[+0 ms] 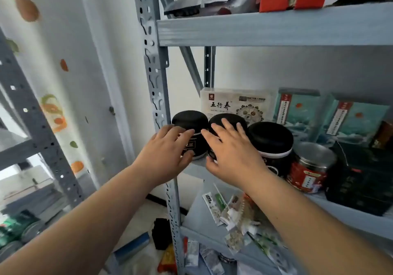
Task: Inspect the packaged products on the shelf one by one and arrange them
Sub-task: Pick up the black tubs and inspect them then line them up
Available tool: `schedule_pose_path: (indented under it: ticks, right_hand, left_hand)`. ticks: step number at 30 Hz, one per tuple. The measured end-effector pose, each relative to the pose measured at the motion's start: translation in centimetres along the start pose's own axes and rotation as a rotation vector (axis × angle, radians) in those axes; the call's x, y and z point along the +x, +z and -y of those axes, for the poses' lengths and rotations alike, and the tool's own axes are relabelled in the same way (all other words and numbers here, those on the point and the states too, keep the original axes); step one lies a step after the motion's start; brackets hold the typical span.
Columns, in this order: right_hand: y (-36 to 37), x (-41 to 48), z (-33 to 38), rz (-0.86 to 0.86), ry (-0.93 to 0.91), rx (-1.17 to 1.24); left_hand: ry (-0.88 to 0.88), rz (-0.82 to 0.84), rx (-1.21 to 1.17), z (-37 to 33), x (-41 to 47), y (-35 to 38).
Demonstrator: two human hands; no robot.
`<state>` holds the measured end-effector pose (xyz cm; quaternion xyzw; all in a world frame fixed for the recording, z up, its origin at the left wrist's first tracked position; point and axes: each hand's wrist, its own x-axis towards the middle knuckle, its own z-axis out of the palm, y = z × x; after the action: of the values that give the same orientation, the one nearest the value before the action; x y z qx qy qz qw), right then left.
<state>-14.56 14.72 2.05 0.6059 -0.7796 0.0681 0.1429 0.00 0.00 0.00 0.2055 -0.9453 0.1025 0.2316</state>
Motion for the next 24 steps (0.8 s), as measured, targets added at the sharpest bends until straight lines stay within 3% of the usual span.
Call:
schedule_pose_path:
  ticks: [4,9,14,24]
  right_hand:
    - [0.8,1.1,-1.7,-0.023,-0.012,-0.047]
    - [1.6,2.1,-2.3,-0.039,0.012,-0.055]
    - [2.2,2.5,-2.0,-0.054,0.044,-0.049]
    - [2.3,2.6,-1.8,-0.093,0.1,-0.024]
  left_hand:
    - [0.044,-0.017,-0.002,0.2,3.7,0.6]
    - [0.031,0.093,-0.036,0.3,8.5,0.3]
    - [-0.047,0.372,0.024,1.1,11.6,0.7]
    - [-0.07,0.37,-0.064,0.9,10.2,-0.3]
